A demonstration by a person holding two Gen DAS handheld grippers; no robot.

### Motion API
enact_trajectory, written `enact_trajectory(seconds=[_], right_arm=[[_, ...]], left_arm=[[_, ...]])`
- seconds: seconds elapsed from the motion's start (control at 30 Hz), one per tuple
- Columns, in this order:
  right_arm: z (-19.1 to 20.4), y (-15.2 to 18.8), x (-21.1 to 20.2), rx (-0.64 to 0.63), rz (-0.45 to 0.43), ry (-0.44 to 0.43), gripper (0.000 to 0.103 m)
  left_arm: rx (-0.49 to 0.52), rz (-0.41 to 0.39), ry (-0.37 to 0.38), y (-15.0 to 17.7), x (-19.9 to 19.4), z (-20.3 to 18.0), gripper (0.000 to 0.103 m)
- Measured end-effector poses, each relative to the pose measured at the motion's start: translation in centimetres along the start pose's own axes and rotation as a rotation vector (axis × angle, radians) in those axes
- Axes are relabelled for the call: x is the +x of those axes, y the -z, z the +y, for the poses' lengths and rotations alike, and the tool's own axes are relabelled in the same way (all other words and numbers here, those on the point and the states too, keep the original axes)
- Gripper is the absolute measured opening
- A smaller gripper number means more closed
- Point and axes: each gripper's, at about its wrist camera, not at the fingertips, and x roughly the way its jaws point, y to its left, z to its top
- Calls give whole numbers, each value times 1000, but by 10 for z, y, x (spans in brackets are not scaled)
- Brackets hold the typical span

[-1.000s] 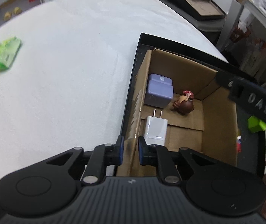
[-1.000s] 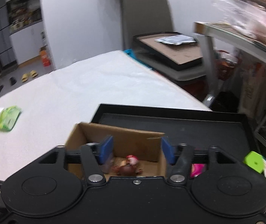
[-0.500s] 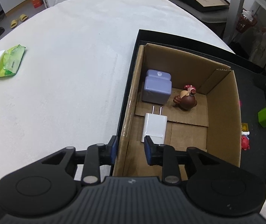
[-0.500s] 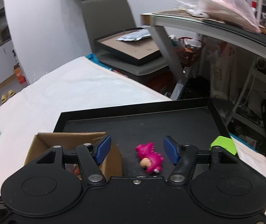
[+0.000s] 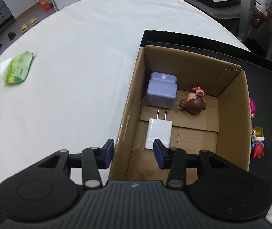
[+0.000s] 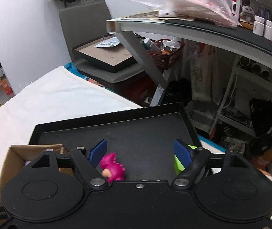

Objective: Organize rigid objects
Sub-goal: 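Move the right tool to the green hexagonal block and grasp it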

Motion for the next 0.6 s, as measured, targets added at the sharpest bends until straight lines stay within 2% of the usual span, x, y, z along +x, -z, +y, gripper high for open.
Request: enact_trajectory(seconds=[0.33,0.43,0.6], right_arm=[[-38,-1,25,-1,37,48,78],[-47,-1,31,-9,38,71,78],[-67,-1,45,-1,69,67,78]], left_arm=[[2,15,-139,-13,9,-21,46],[15,19,-201,-14,13,-30,47],[51,23,-289,-13,19,-47,55]])
